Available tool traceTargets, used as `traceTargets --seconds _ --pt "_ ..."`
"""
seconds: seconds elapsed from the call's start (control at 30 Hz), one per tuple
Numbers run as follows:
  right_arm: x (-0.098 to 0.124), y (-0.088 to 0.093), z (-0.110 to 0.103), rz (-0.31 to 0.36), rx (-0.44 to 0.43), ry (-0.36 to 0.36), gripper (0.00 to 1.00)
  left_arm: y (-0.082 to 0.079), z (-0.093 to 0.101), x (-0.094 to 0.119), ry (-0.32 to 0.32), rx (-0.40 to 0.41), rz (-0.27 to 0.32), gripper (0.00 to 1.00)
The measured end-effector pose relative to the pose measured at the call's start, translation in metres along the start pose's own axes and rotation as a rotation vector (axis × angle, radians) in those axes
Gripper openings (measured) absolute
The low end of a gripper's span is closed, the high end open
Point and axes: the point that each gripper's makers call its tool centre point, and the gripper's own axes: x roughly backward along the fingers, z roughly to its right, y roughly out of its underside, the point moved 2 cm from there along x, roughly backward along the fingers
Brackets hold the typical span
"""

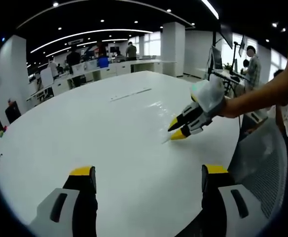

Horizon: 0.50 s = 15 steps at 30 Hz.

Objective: Open the resealable bag by pulling the two sides of the seal apart until the entire bag opening is separated and visibly accessible.

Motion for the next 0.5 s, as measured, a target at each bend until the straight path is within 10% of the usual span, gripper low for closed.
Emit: traceTargets --seconds 0.5 --pt "-0.0026 0.0000 -0.0048 -0.057 0.311 0.049 0.07 -0.0001 -0.0062 0.0025 -0.017 0.016 0.003 0.84"
